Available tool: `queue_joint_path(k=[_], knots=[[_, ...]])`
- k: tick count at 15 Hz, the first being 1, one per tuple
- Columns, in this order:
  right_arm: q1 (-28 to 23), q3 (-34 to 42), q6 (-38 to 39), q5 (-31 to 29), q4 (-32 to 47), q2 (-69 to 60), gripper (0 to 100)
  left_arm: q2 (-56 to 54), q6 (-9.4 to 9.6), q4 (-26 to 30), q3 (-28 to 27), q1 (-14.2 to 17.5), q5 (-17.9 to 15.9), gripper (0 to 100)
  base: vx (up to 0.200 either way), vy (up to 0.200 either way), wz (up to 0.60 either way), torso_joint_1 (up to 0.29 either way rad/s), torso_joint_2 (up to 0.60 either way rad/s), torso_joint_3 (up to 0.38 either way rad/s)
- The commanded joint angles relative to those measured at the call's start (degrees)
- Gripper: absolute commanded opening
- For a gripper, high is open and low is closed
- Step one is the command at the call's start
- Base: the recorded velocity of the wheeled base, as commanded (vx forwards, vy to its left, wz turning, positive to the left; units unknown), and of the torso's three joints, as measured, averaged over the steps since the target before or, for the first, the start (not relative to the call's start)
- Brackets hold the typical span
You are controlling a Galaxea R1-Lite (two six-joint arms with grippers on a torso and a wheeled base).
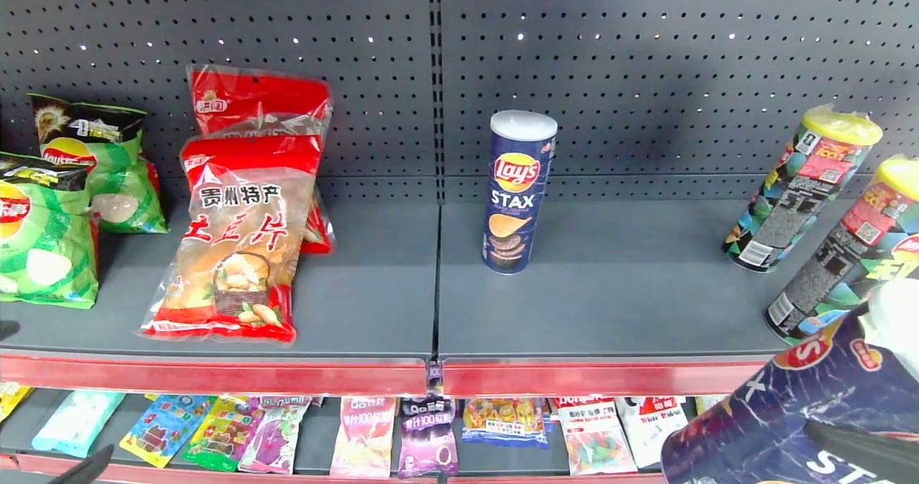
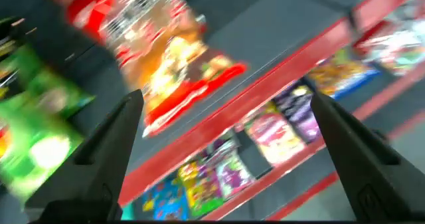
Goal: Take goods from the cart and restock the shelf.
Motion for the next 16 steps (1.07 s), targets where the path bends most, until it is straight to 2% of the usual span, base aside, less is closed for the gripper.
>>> queue_joint_path(k=[1,2,3,4,5,7,9,10,12,13,14,15,16], knots=[[0.18,-0.1,0.05,-0.01,-0.03,-0.97,0,16.37,-3.9,-2.38,-9.55,-5.25,-3.33,100,0.0,0.0,0.0,0.0,0.0,0.0],[0.0,-0.01,0.13,-0.18,-0.12,-0.97,0,23.41,-5.57,-7.3,-11.31,-6.57,-3.68,100,0.0,0.0,0.0,0.0,0.0,0.0],[-0.09,-0.1,0.13,-0.27,-0.12,-0.97,0,27.98,-8.91,-11.34,-12.19,-7.88,-5.79,100,0.0,0.0,0.0,0.0,0.0,0.0],[-0.17,-0.28,0.13,-0.36,-0.03,-1.06,0,32.63,-13.83,-14.95,-13.69,-10.61,-11.33,100,0.0,0.0,0.0,0.0,0.0,0.0],[-0.44,-0.71,0.22,-0.53,-0.03,-1.06,0,37.38,-17.35,-19.34,-16.5,-11.75,-15.81,100,0.0,0.0,0.0,0.0,0.0,0.0],[-0.7,-1.59,0.22,-1.15,0.14,-0.97,0,45.99,-17.35,-23.47,-21.68,-13.07,-17.04,100,0.0,0.0,0.0,0.0,0.0,0.0],[-0.79,-1.68,0.22,-1.24,0.32,-1.06,0,51.53,-17.35,-24.0,-26.78,-14.3,-19.77,100,0.0,0.0,0.0,0.0,0.0,0.0],[-0.7,-1.68,0.22,-1.59,0.41,-1.06,0,55.66,-17.35,-24.0,-31.0,-15.36,-20.03,100,0.0,0.0,0.0,0.0,0.0,0.0],[-0.79,-1.68,0.22,-1.85,0.41,-1.06,0,58.74,-17.26,-24.0,-34.08,-15.36,-20.03,100,0.0,0.0,0.0,0.0,0.0,0.0],[-0.79,-1.95,0.22,-1.94,0.41,-1.06,0,61.2,-16.12,-24.0,-36.1,-15.18,-20.29,100,0.0,0.0,0.0,0.0,0.0,0.0],[-0.79,-1.95,0.22,-1.94,0.49,-1.06,0,63.31,-14.01,-24.09,-37.5,-14.3,-20.29,100,0.0,0.0,0.0,0.0,0.0,0.0],[-0.79,-1.86,0.22,-1.94,0.49,-1.06,0,64.01,-13.04,-24.09,-38.12,-13.77,-20.29,100,0.0,0.0,0.0,0.0,0.0,0.0],[-0.79,-1.68,0.22,-1.94,0.41,-1.06,0,66.56,-10.49,-24.0,-40.49,-12.98,-20.56,100,0.0,0.0,0.0,0.0,0.0,0.0]])
